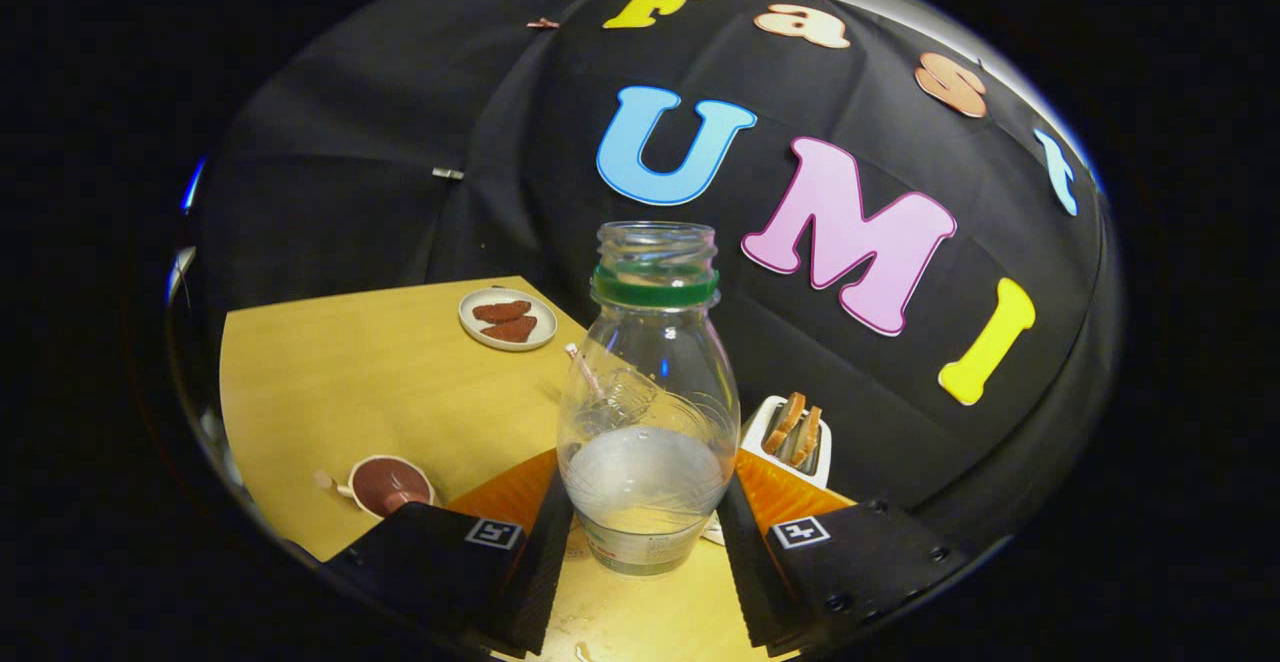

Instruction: Take the bottle from table, then pour the juice into the cup, finally place the bottle on the coaster

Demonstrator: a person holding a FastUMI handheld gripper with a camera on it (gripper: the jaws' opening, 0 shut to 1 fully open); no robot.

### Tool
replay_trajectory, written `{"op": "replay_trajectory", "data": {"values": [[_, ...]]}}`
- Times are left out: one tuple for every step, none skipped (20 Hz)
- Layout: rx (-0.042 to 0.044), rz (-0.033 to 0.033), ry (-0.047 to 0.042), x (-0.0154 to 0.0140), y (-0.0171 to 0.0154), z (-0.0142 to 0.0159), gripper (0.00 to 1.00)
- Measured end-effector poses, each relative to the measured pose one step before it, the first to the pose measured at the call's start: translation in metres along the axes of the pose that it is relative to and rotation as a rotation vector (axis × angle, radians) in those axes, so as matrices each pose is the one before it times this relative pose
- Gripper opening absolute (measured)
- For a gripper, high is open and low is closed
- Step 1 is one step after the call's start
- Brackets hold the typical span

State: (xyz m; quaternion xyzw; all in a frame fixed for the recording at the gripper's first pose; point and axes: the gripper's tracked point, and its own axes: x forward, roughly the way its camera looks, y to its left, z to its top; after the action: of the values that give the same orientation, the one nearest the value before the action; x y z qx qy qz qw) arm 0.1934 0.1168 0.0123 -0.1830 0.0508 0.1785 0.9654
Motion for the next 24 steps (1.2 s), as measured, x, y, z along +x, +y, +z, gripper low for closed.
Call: {"op": "replay_trajectory", "data": {"values": [[0.04326, -0.00133, -0.01735, 0.00522, 0.00064, 0.00034, 0.75], [0.03773, 0.00091, -0.02079, 0.00664, 0.00157, 0.00043, 0.75], [0.02482, 0.00748, -0.01124, 0.006, 0.00353, -0.00209, 0.75], [0.01603, 0.00558, -0.00404, 0.00671, 0.00366, -0.00573, 0.75], [0.01321, 0.00463, 0.00336, 0.0056, 0.00282, -0.00492, 0.75], [0.017, 0.0088, 0.00884, 0.00598, 0.00187, -0.0085, 0.75], [0.02114, 0.00805, 0.00761, 0.00591, 0.0025, -0.00758, 0.75], [0.02222, 0.00379, 0.00832, 0.00571, 0.00071, -0.00738, 0.75], [0.02142, 0.0008, 0.00141, 0.00493, -0.00038, -0.00554, 0.75], [0.01267, -0.00025, 0.00342, 0.00514, -0.00132, -0.00656, 0.75], [0.00387, -0.00532, 0.00547, 0.00554, -0.0009, -0.00644, 0.75], [0.00539, -0.0078, 0.00791, 0.00441, -0.00118, -0.00642, 0.75], [0.01393, 0.00255, -0.00263, 0.00393, -0.0004, -0.00546, 0.75], [0.01171, 0.00319, -0.00081, 0.00265, -0.00111, -0.00356, 0.75], [0.00228, -0.00327, 0.00755, 0.00317, -0.00065, -0.00727, 0.75], [0.00018, -0.00265, 0.00871, 0.00303, -0.00049, -0.00566, 0.75], [0.0018, -0.00529, 0.0067, 0.00108, -0.0019, -0.00493, 0.76], [0.00676, -0.0056, 0.00131, 0.00097, -0.00161, -0.00225, 0.76], [0.00688, -0.00508, 0.00061, 0.00124, -0.00215, -0.00322, 0.76], [0.00617, -0.00578, -0.0007, 0.00051, -0.00124, -0.0012, 0.76], [0.01034, -0.00064, 0.00181, 0.00203, 0.00028, -0.00241, 0.77], [0.00972, 0.00258, 0.00501, -0.00006, 0.00102, -0.00313, 0.77], [0.0007, -0.00188, -0.00091, -0.00083, -0.00041, -0.00167, 0.77], [-0.00786, -0.0034, 0.0007, -0.00116, 0.00054, -0.00236, 0.78]]}}
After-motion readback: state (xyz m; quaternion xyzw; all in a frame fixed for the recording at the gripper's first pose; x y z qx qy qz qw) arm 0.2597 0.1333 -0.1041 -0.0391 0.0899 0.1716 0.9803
